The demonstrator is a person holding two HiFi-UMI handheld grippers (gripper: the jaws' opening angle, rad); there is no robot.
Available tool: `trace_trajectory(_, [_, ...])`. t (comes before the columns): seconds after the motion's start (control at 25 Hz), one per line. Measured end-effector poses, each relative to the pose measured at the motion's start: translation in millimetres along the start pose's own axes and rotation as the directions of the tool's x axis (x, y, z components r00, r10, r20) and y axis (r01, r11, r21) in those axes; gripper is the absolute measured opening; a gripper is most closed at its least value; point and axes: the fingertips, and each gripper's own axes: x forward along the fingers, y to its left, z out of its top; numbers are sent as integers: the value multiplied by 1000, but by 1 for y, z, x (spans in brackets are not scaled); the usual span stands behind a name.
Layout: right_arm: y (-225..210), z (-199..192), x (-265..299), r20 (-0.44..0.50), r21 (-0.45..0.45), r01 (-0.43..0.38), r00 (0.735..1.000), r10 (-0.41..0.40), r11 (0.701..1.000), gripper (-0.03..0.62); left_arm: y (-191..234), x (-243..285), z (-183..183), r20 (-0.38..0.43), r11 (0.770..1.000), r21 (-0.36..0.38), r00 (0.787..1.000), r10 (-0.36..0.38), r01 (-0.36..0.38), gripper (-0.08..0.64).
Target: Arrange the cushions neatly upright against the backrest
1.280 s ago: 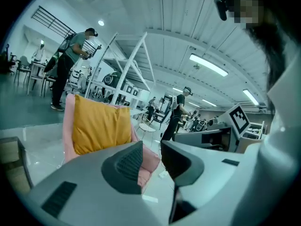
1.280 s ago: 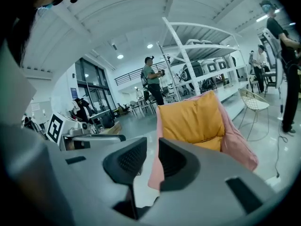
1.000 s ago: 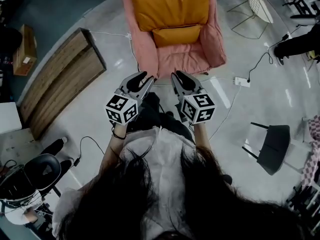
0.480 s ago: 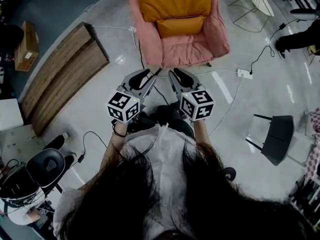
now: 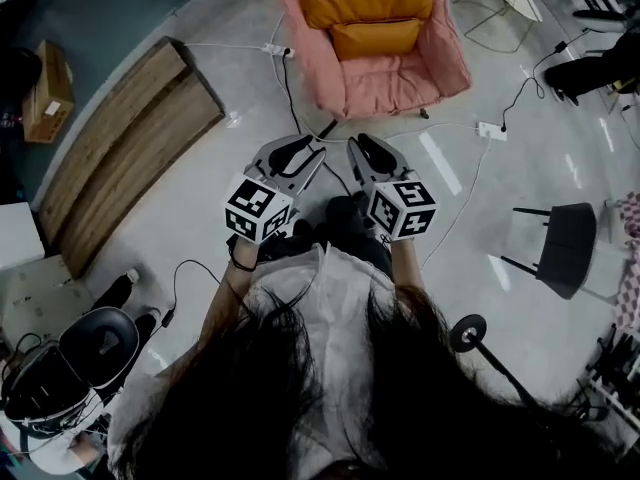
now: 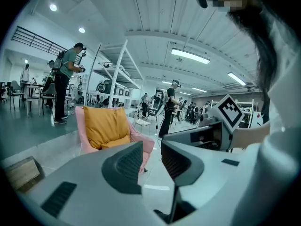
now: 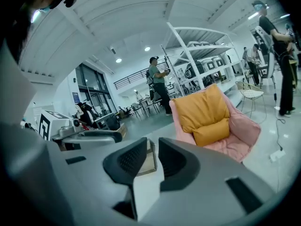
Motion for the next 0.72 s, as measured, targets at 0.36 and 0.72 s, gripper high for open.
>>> trace_trajectory(0.36, [52,-39,-18,4,3,68,998,-68,998,83,-5,-47,-26,2,997,15,997,-74,74,132])
trace_trajectory(0.72, [64,-58,-26,8,0,95,995,-95,995,80,-11,-60,-44,1,994,19,994,-109,109,132])
